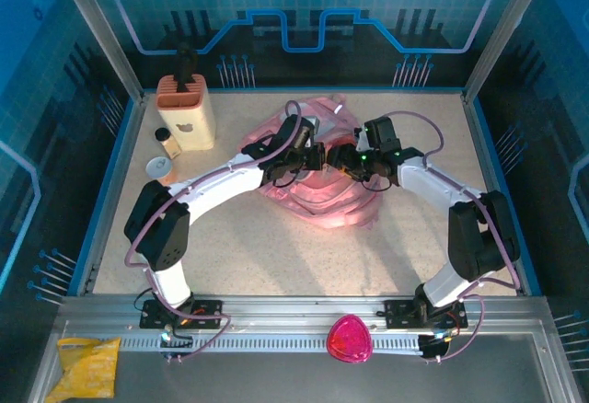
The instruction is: Pack the student bag
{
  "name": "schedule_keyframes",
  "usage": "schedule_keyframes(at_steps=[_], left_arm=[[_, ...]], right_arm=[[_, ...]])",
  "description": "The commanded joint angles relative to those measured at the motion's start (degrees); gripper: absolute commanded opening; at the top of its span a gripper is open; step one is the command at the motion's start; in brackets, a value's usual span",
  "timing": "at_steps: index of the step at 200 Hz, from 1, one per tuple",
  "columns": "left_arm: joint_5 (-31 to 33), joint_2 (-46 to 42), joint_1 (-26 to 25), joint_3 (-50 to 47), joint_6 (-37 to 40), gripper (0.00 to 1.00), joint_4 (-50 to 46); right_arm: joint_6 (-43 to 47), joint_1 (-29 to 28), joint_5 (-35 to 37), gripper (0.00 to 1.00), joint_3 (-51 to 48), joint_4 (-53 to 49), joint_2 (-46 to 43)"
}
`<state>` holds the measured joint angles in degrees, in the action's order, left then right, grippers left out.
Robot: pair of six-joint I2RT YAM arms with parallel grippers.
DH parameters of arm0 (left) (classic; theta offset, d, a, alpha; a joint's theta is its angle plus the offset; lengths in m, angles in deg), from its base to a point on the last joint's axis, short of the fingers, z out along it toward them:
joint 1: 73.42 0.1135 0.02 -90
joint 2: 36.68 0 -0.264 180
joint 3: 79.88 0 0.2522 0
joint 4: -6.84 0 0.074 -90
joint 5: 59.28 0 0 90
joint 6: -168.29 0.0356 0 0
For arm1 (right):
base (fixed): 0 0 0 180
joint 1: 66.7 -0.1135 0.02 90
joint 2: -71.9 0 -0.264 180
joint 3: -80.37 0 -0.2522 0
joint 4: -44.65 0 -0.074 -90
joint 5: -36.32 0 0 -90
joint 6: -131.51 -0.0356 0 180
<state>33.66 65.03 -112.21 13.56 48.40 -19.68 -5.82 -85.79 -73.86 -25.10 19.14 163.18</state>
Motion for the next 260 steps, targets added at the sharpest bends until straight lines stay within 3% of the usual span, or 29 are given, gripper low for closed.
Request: schedule_keyframes(at_steps=[1, 13, 68, 103, 137, 170, 213, 239, 260], left_arm=[[-4.4, -3.7, -0.6, -0.3, -3.4, 0.00, 4.8], [-4.2, -3.6, -0.6, -0.4, -4.2, 0.00, 4.7], [-3.6, -4.2, -0.5, -0.9, -4.9, 0.00, 4.0], [-3.8, -4.9, -0.4, -1.3, -4.8, 0.00, 3.4], [-4.6, -5.3, -0.4, -1.9, -5.5, 0.00, 3.8], [-5.3, -5.0, -0.4, -2.3, -6.0, 0.00, 4.2], [-5.0, -4.8, -0.4, -3.1, -6.9, 0.00, 5.4], [-5.0, -4.5, -0.1, -2.8, -6.7, 0.00, 4.3], [-6.0, -4.4, -0.1, -3.6, -7.2, 0.01, 4.8]], right_arm=[[-3.2, -1.1, -2.1, 0.46, -2.4, 8.3, -1.6], [-3.9, -1.6, -2.2, 0.38, -2.4, 9.0, -0.7], [-6.8, -3.4, -5.7, 0.24, -3.8, 17.4, 2.0], [0.8, -3.1, 3.8, 0.25, -1.4, 2.9, -2.3], [2.6, -3.0, 7.8, 0.18, -1.9, -1.9, -0.6], [2.1, -5.2, 8.1, 0.13, -0.7, 0.3, 1.9], [-0.8, -6.7, 2.7, 0.16, 0.7, 7.7, 4.3], [0.4, -5.9, 3.9, 0.19, -1.2, 5.7, 0.2], [3.2, -5.6, 7.3, 0.28, -4.2, 2.9, -5.8]])
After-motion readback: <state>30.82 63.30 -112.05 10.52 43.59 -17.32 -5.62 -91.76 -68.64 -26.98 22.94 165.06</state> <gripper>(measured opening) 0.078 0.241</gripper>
